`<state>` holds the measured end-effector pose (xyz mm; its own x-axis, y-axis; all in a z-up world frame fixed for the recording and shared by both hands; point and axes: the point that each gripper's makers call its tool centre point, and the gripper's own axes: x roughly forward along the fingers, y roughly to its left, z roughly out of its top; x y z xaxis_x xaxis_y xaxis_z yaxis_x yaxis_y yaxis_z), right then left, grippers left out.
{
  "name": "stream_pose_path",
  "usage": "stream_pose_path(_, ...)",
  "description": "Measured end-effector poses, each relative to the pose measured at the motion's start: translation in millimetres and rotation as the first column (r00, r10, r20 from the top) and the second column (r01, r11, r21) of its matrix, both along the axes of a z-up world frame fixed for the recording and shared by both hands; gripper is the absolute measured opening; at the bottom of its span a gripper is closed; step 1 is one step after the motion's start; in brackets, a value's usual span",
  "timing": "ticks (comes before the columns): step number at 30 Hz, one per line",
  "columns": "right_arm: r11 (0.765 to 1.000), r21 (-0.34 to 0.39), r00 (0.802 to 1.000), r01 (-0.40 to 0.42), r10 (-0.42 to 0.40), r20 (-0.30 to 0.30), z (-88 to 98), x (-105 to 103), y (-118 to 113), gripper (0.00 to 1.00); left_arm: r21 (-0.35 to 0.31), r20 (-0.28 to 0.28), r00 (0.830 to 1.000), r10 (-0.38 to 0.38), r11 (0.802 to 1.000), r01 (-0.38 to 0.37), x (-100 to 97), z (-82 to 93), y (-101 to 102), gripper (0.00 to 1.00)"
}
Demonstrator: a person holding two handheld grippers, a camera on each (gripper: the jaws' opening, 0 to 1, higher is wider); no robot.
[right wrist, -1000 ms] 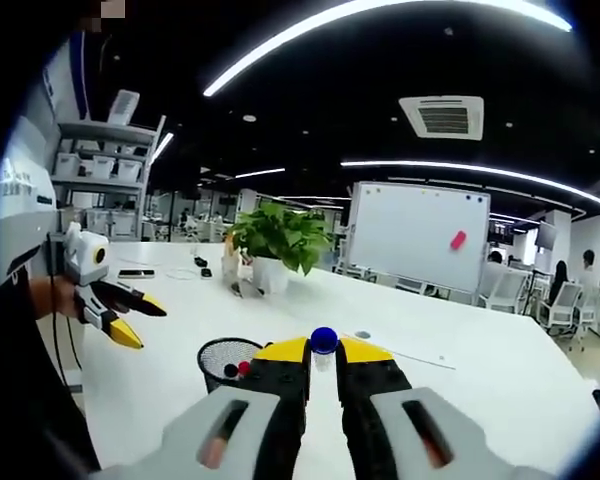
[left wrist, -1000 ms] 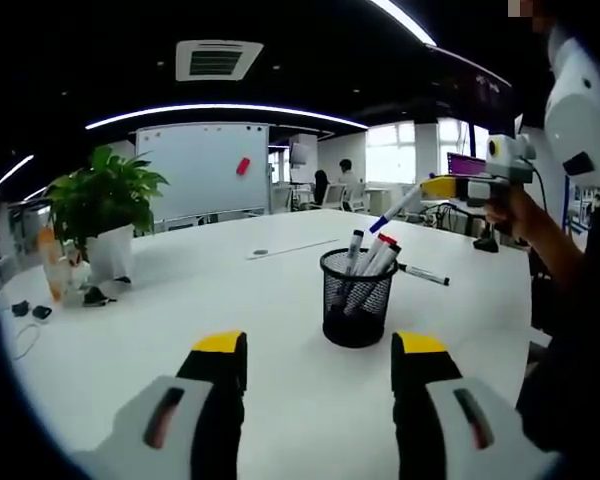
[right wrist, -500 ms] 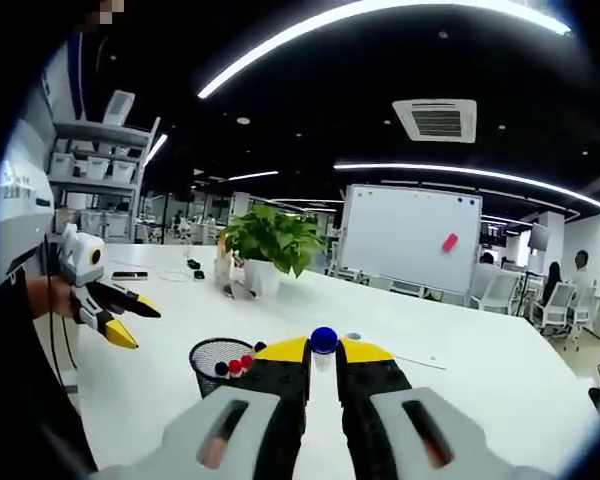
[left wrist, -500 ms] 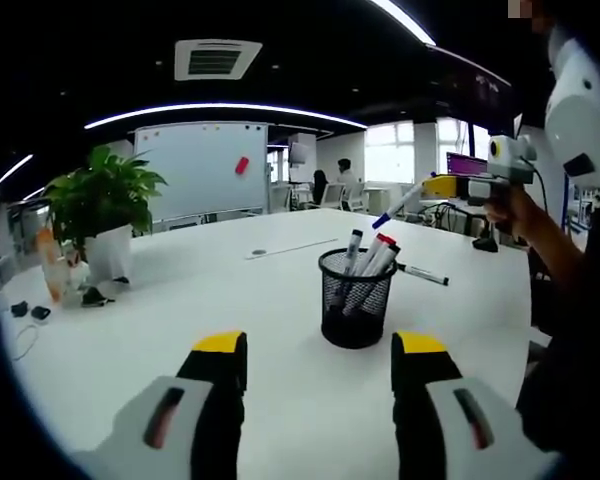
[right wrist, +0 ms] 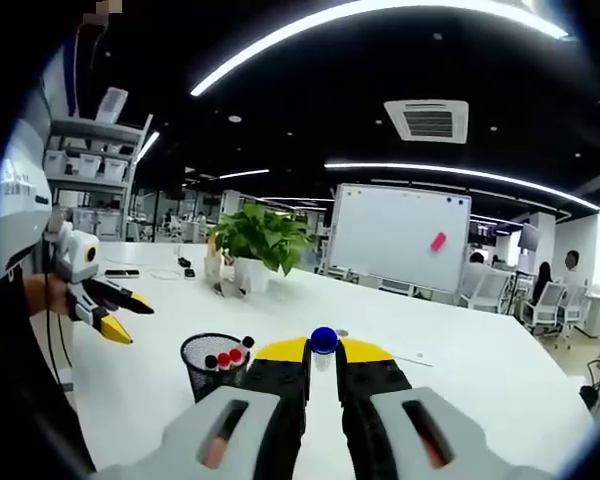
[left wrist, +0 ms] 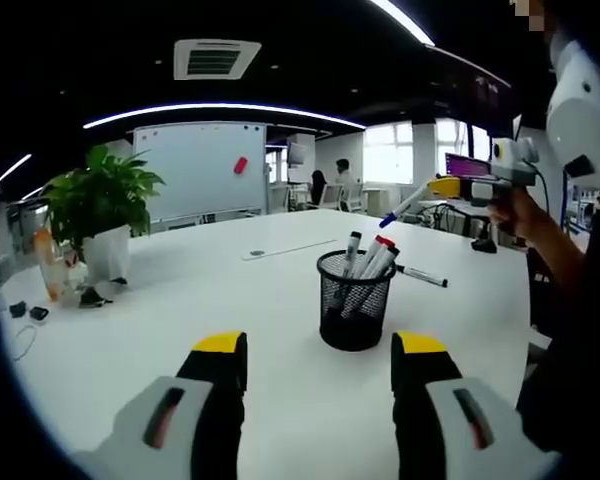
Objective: Pick up the whiteboard markers from the pen holder and place them facing the whiteboard neatly
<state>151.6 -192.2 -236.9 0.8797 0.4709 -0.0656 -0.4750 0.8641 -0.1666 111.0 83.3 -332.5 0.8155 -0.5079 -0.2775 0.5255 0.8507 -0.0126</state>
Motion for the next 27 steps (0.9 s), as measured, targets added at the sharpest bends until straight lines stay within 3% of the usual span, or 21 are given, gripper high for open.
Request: stream_pose_path(27,0.998,-0.014,0.998,0.069,-0.069,0.004,1.0,-3.0,-27.0,0.13,0.015,-0.008,0.999,-0.035,0.999,0.036,-0.7,-0.9,-12.5,0.59)
